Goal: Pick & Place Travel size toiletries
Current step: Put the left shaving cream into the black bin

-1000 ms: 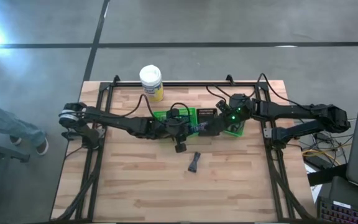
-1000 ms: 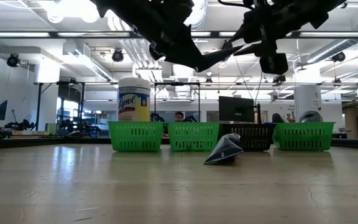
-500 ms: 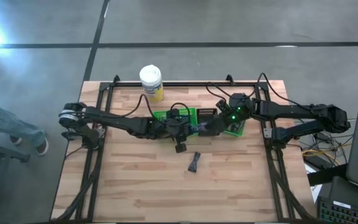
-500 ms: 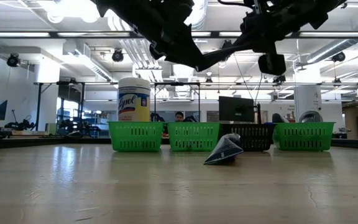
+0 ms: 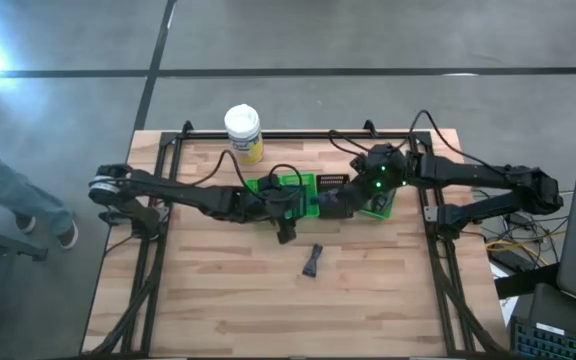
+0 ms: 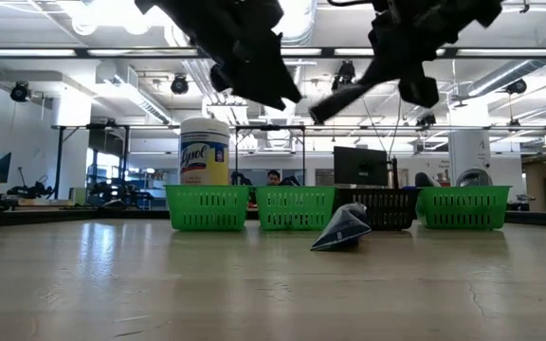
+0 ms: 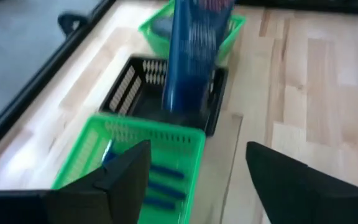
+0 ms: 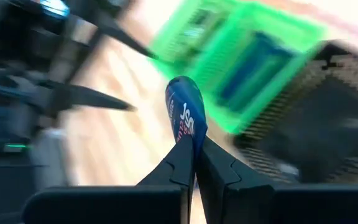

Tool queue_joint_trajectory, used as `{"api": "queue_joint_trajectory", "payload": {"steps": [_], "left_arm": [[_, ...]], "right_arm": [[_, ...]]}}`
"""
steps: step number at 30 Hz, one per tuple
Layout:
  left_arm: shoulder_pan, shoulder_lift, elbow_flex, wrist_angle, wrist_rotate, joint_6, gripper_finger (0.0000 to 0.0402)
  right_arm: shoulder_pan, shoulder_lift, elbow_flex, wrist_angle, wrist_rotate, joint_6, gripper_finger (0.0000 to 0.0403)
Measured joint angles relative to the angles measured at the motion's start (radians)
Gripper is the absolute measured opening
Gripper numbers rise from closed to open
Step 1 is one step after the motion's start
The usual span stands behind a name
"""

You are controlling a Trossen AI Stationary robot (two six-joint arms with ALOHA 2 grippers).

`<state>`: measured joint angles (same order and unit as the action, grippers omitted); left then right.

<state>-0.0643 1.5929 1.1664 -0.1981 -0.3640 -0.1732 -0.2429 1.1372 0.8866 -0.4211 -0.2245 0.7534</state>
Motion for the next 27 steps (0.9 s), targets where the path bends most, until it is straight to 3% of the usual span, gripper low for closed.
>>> {"api": "queue_joint_trajectory", "payload": {"steps": [4, 8, 20, 27], "left_arm": [[-0.002, -0.036, 0.0, -0.084, -0.001, -0.072, 0.0283], [-0.002, -0.071, 0.0, -0.101, -0.009, -0.149, 0.0282], [-0.011, -0.132, -0.002, -0.227, -0.058, -0.268, 0.0282], [-0.019, -0.157, -0.007, -0.276, -0.083, -0.299, 0.0282]], "right_arm": [[-0.016, 0.035, 0.137, -0.272, 0.124, -0.13, 0.0008], [-0.077, 0.147, 0.265, -0.482, 0.133, -0.242, 0.0008], [-0.153, 0.564, 0.645, -0.794, 0.178, -0.596, 0.0008], [-0.153, 0.673, 0.7, -0.825, 0.203, -0.656, 0.0008]]}}
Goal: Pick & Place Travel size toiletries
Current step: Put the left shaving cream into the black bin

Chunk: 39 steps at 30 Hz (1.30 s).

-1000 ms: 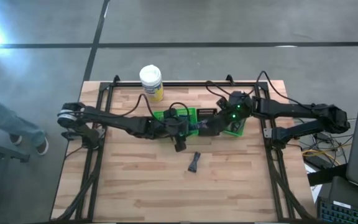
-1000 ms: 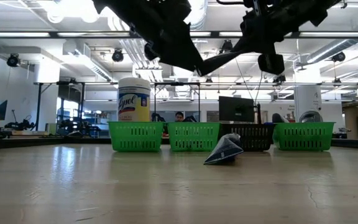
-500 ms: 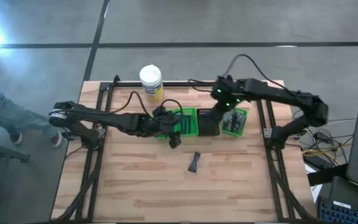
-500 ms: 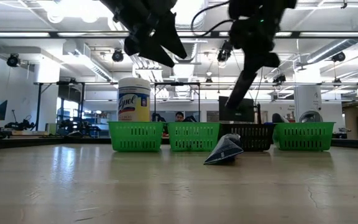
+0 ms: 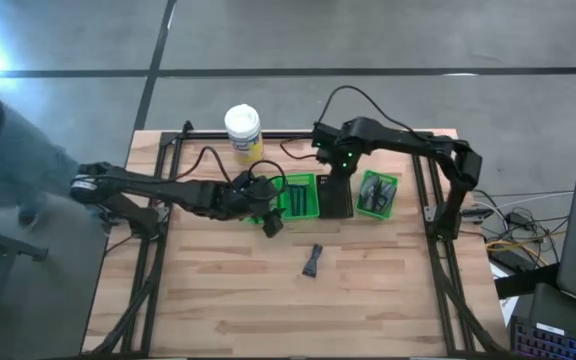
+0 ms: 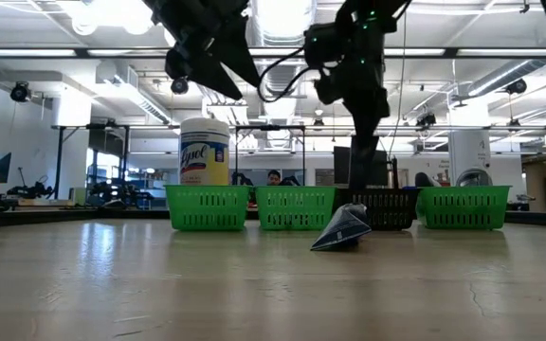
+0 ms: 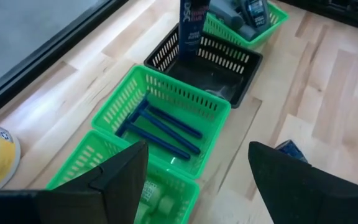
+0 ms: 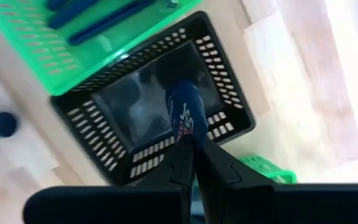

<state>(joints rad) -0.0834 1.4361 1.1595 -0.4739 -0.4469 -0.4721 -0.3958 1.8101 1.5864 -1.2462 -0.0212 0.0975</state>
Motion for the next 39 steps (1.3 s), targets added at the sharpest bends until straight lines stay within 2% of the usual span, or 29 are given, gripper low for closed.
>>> {"api": "queue_joint_trajectory", "payload": {"steps": [2, 10, 19, 24, 39], "left_arm": [[0.0, -0.002, 0.0, 0.001, 0.0, 0.0, 0.0282], [-0.007, -0.003, 0.0, -0.019, 0.003, 0.003, 0.0282], [-0.007, -0.003, 0.0, -0.024, 0.003, 0.009, 0.0282], [-0.007, -0.003, 0.0, -0.024, 0.003, 0.026, 0.0282], [-0.007, -0.003, 0.0, -0.024, 0.003, 0.026, 0.0282]], "right_arm": [[0.0, 0.017, -0.004, 0.007, 0.028, -0.001, 0.0008], [0.0, 0.018, -0.04, 0.083, 0.018, 0.003, 0.0008], [0.003, 0.007, -0.072, 0.074, 0.011, 0.007, 0.0008], [0.002, 0.035, -0.083, 0.079, -0.035, 0.011, 0.0008], [0.003, 0.05, -0.068, 0.07, -0.028, 0.034, 0.0008]]}}
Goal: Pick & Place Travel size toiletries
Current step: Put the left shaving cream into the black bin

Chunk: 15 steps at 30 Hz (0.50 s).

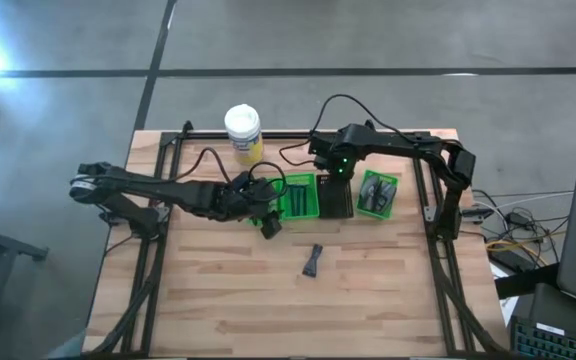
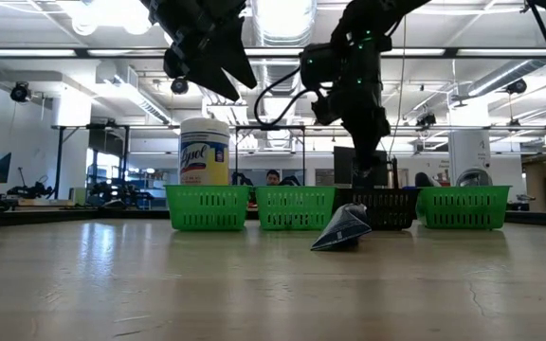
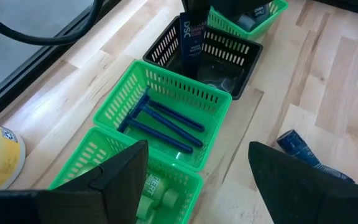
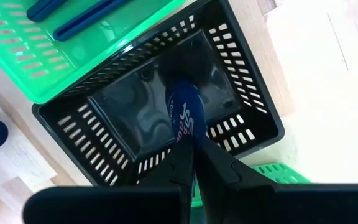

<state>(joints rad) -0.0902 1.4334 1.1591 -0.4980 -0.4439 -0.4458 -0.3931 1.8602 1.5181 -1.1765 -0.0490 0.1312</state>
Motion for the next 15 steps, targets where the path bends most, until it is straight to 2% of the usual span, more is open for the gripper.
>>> {"api": "queue_joint_trajectory", "payload": {"steps": [15], "left_arm": [[0.0, 0.0, 0.0, 0.001, -0.024, 0.001, 0.0282]], "right_arm": [[0.0, 0.001, -0.002, 0.006, 0.0, 0.0, 0.0017]]}}
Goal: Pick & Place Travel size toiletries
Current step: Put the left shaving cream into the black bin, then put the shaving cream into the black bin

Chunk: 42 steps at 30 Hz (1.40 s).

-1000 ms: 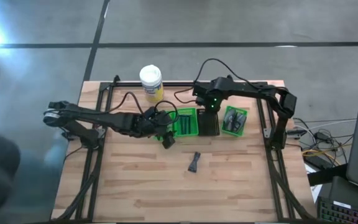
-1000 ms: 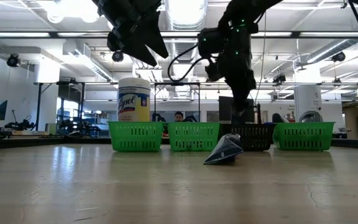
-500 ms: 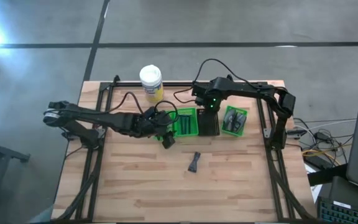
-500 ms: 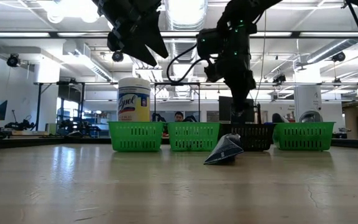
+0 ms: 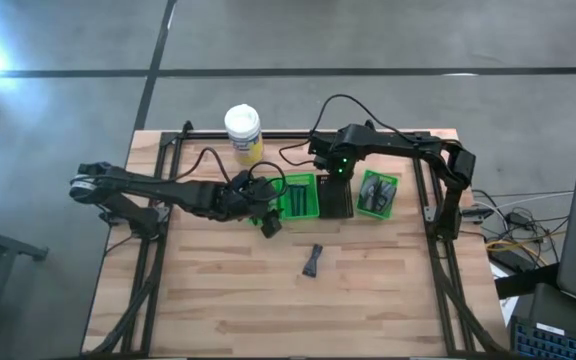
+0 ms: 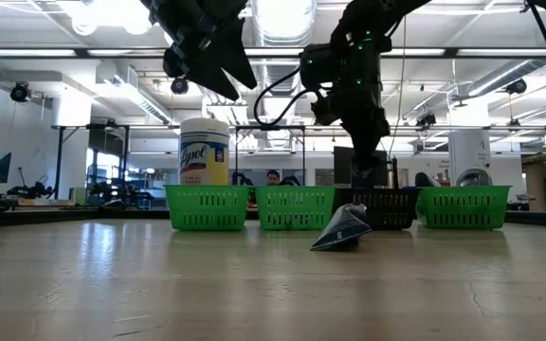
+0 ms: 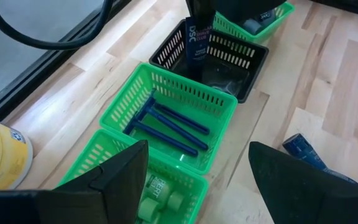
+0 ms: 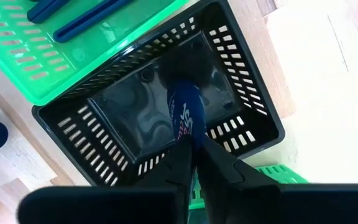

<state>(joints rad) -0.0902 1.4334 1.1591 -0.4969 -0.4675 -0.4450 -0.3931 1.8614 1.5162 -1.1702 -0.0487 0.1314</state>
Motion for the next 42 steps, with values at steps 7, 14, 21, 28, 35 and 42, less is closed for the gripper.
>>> {"api": "queue_joint_trajectory", "payload": {"steps": [7, 14, 21, 28, 35, 42], "left_arm": [[0.0, 0.0, -0.001, 0.001, -0.003, 0.001, 0.0282], [0.0, 0.0, -0.001, 0.002, -0.003, 0.001, 0.0282], [0.0, 0.0, -0.002, 0.002, -0.003, 0.005, 0.0282], [0.0, 0.0, -0.002, -0.003, -0.003, 0.005, 0.0282], [0.0, 0.0, -0.002, -0.008, -0.003, 0.005, 0.0282], [0.0, 0.0, -0.002, -0.009, -0.002, 0.006, 0.0282]], "right_arm": [[0.0, 0.0, 0.0, 0.003, -0.001, 0.0, 0.0058], [0.0, 0.0, 0.0, 0.002, -0.002, 0.02, 0.0095], [-0.001, -0.001, 0.0, 0.003, -0.003, 0.038, 0.0131], [-0.001, -0.008, 0.016, 0.003, -0.003, 0.045, 0.0169], [0.0, -0.049, 0.049, 0.0, 0.01, 0.057, 0.02], [0.025, -0.145, 0.046, -0.007, 0.022, 0.096, 0.0216]]}}
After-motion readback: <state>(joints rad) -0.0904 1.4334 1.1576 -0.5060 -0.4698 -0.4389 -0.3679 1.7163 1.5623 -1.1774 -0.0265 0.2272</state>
